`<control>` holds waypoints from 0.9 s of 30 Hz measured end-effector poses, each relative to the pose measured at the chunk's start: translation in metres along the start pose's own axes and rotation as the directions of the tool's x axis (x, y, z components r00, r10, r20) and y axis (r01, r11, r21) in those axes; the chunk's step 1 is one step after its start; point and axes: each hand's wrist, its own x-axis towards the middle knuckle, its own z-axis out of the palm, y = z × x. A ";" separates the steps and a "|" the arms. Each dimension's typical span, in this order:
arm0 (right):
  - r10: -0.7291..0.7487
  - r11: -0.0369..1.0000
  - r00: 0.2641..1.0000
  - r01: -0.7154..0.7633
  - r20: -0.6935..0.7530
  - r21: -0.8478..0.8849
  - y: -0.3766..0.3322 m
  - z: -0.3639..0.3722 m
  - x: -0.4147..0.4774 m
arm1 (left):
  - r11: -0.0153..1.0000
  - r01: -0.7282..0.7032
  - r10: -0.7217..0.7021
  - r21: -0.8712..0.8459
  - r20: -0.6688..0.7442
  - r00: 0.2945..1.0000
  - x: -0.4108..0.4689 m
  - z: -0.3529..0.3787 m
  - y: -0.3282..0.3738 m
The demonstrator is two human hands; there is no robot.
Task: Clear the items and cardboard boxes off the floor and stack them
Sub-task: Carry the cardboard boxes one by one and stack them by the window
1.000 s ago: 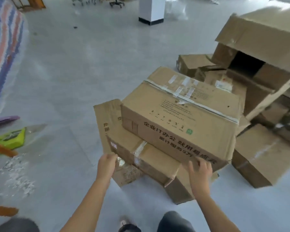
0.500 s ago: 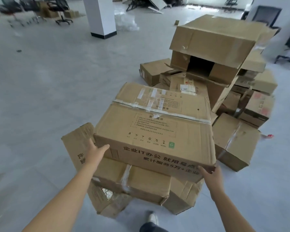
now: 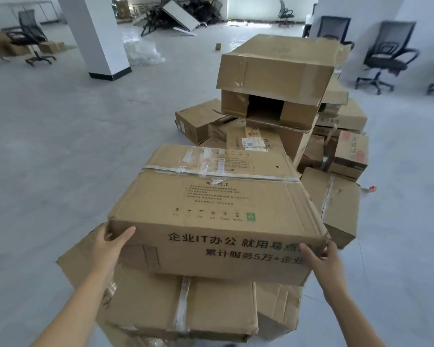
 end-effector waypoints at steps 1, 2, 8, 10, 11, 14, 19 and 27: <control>-0.033 0.999 0.999 0.034 -0.036 0.016 -0.014 -0.001 0.001 | 0.997 -0.072 0.072 -0.020 0.013 0.997 0.006 0.000 0.015; -0.061 0.997 0.996 0.064 -0.070 0.040 -0.030 -0.001 0.003 | 0.990 -0.134 0.136 -0.035 0.035 0.990 0.013 0.000 0.032; -0.111 0.952 0.966 0.171 -0.232 0.256 -0.110 -0.029 0.000 | 0.946 -0.321 0.323 -0.049 0.245 0.914 0.038 0.023 0.141; -0.091 0.956 0.959 0.159 -0.268 0.247 -0.127 -0.048 -0.006 | 0.943 -0.333 0.317 -0.007 0.326 0.891 0.041 0.039 0.166; -0.071 0.964 0.956 0.139 -0.283 0.227 -0.134 -0.060 -0.010 | 0.937 -0.347 0.311 0.039 0.361 0.879 0.040 0.049 0.177; -0.018 0.991 0.939 0.062 -0.344 0.117 -0.148 -0.102 -0.030 | 0.910 -0.388 0.288 0.146 0.452 0.844 0.034 0.090 0.207; 0.135 0.986 0.838 -0.059 -0.529 0.159 -0.154 -0.176 -0.091 | 0.788 -0.578 0.348 0.211 0.623 0.701 -0.030 0.167 0.250; 0.295 0.955 0.526 -0.138 -0.798 0.263 -0.100 -0.291 -0.215 | 0.625 -0.780 0.289 0.030 0.919 0.267 -0.192 0.278 0.262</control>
